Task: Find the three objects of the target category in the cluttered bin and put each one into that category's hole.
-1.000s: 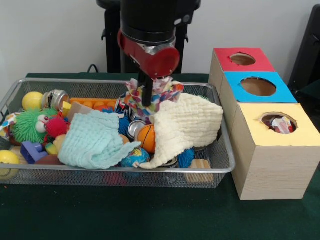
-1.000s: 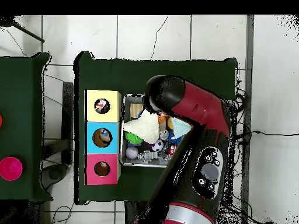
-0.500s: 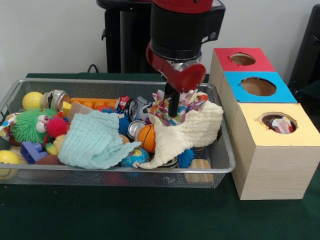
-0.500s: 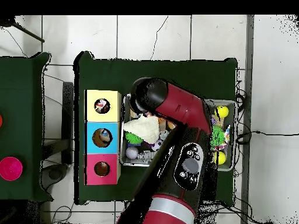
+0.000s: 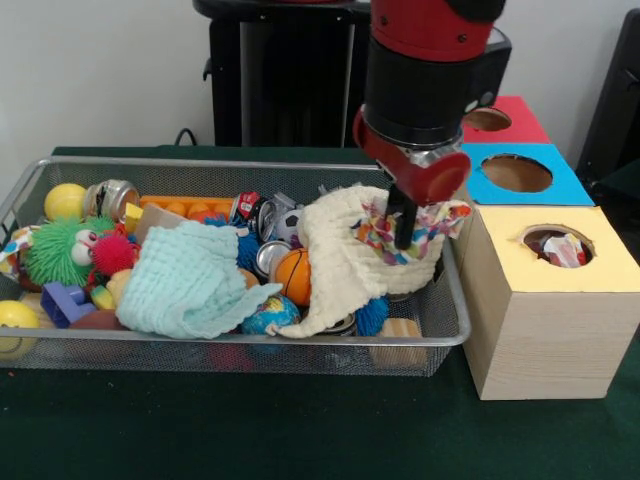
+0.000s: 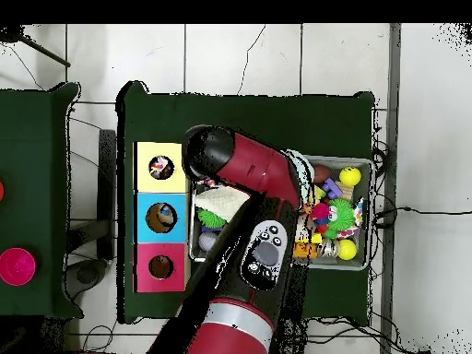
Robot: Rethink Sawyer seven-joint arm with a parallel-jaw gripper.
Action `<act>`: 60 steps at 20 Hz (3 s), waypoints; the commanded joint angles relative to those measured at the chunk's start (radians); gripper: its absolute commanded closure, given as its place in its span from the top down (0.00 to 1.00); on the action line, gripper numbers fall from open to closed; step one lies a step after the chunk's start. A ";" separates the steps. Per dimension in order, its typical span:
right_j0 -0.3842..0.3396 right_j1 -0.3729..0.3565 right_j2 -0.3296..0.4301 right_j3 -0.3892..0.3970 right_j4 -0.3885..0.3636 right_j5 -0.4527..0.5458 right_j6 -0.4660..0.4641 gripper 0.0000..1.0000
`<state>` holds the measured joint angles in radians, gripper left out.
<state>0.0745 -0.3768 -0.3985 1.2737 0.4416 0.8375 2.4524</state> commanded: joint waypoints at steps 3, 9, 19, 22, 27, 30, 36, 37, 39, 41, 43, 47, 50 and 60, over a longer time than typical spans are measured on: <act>0.084 0.042 -0.007 -0.006 0.072 0.078 0.438 0.00; 0.122 0.037 -0.009 -0.004 0.109 0.075 0.511 0.00; 0.144 0.036 -0.020 -0.017 0.120 0.102 0.580 0.00; 0.152 0.029 -0.033 -0.039 0.117 0.145 0.609 0.00; 0.172 0.018 -0.039 -0.086 0.135 0.218 0.684 0.00; 0.189 0.006 -0.071 -0.138 0.126 0.297 0.724 0.00; 0.187 -0.003 -0.080 -0.183 0.137 0.358 0.765 0.00; 0.188 0.007 -0.077 -0.185 0.140 0.341 0.770 0.00; 0.191 0.035 -0.071 -0.181 0.146 0.294 0.770 0.00; 0.191 0.065 -0.061 -0.178 0.150 0.245 0.765 0.00; 0.191 0.087 -0.050 -0.163 0.156 0.190 0.753 0.00; 0.190 0.122 -0.026 -0.125 0.160 0.075 0.706 0.00; 0.179 0.138 0.000 -0.086 0.164 -0.015 0.655 0.00; 0.197 0.135 0.016 -0.032 0.162 -0.058 0.625 0.00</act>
<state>0.2752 -0.2668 -0.5025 1.0934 0.5801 0.7750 2.9043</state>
